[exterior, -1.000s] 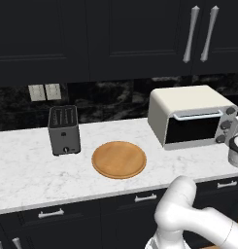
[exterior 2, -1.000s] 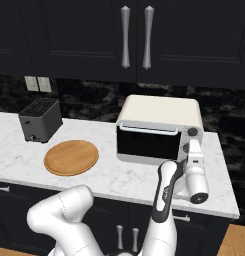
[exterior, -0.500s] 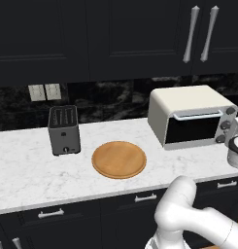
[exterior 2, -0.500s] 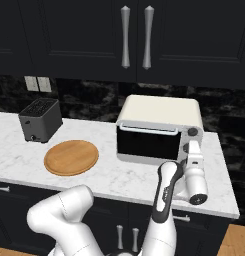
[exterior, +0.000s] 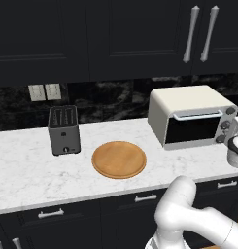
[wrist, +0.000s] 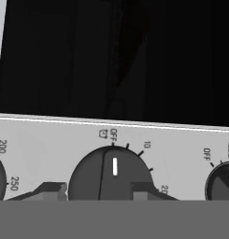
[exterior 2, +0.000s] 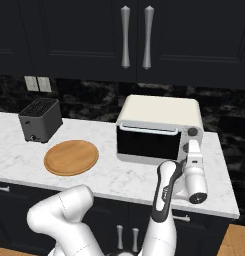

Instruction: Pick up the kebab skewer and baguette bread, and place them inside the toaster oven. Close the toaster oven door and start by setting the timer.

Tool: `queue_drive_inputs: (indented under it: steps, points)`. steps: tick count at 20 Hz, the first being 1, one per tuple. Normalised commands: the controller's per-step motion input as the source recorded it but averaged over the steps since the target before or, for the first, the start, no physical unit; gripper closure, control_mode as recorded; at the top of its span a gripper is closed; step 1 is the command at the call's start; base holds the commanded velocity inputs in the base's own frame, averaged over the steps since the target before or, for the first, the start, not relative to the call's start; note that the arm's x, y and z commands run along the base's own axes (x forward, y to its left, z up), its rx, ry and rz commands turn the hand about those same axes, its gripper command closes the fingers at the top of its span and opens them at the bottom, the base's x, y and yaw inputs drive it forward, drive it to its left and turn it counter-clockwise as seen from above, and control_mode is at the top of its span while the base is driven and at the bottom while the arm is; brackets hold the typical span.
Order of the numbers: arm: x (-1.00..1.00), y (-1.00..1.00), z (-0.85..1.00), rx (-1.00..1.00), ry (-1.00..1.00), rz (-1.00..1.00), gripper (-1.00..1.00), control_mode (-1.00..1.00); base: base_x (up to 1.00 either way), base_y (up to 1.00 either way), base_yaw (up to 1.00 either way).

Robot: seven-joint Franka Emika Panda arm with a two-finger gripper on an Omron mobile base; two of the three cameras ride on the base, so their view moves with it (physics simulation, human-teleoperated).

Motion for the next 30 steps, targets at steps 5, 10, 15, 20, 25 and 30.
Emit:
queue_drive_inputs:
  steps: [5,10,15,20,25,30]
  points:
    - [0.00,0.14,0.19,0.00,0.00,0.00,1.00,-1.00,0.00,0.00,0.00]
    - [0.00,0.24,0.19,0.00,0.00,0.00,1.00,-1.00,0.00,0.00,0.00]
    - [0.00,0.16,0.22,0.00,0.00,0.00,1.00,-1.00,0.00,0.00,0.00]
    - [-0.04,0.20,0.31,0.00,0.00,0.00,1.00,-1.00,0.00,0.00,0.00]
    - [-0.04,0.22,0.23,0.00,0.01,0.00,1.00,-1.00,0.00,0.00,0.00]
    - [-0.01,0.31,0.19,0.00,0.01,0.00,1.00,-1.00,0.00,0.00,0.00]
